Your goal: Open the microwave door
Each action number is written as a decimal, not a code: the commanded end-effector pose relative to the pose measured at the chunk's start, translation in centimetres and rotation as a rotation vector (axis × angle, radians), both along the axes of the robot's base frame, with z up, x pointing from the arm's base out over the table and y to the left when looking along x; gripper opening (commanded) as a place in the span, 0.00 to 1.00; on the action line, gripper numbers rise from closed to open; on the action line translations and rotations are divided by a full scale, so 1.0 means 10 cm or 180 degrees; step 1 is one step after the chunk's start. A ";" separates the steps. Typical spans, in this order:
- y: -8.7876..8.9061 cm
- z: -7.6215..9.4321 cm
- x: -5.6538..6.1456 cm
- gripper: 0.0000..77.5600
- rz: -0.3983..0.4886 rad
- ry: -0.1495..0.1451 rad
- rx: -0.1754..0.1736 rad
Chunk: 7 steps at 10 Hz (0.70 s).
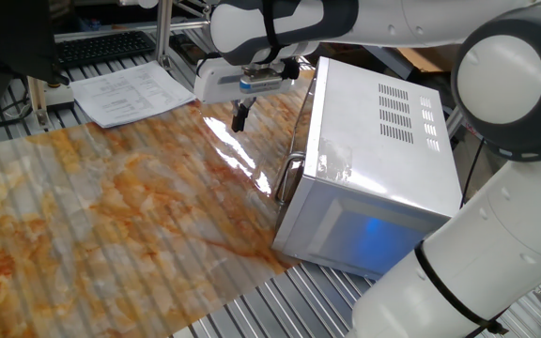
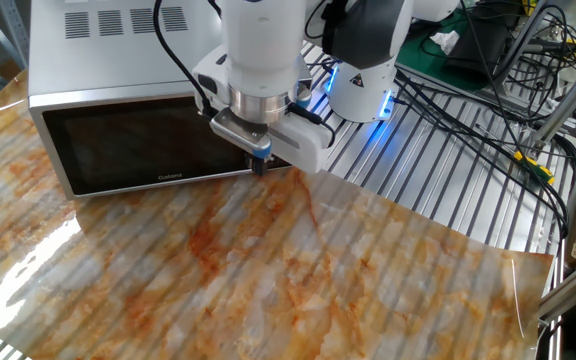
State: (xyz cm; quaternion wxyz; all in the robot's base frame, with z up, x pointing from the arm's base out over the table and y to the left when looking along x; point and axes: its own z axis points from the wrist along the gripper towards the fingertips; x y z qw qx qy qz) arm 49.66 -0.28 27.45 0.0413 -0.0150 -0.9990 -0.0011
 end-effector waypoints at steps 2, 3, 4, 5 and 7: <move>0.00 0.01 0.01 0.00 -0.0069 -0.0010 -0.0011; 0.00 0.01 0.01 0.00 -0.0079 -0.0012 0.0006; 0.00 0.01 0.01 0.00 -0.0171 -0.0029 -0.0008; 0.00 0.01 0.01 0.00 -0.0257 -0.0016 -0.0015; 0.00 0.01 0.01 0.00 -0.0432 0.0045 -0.0033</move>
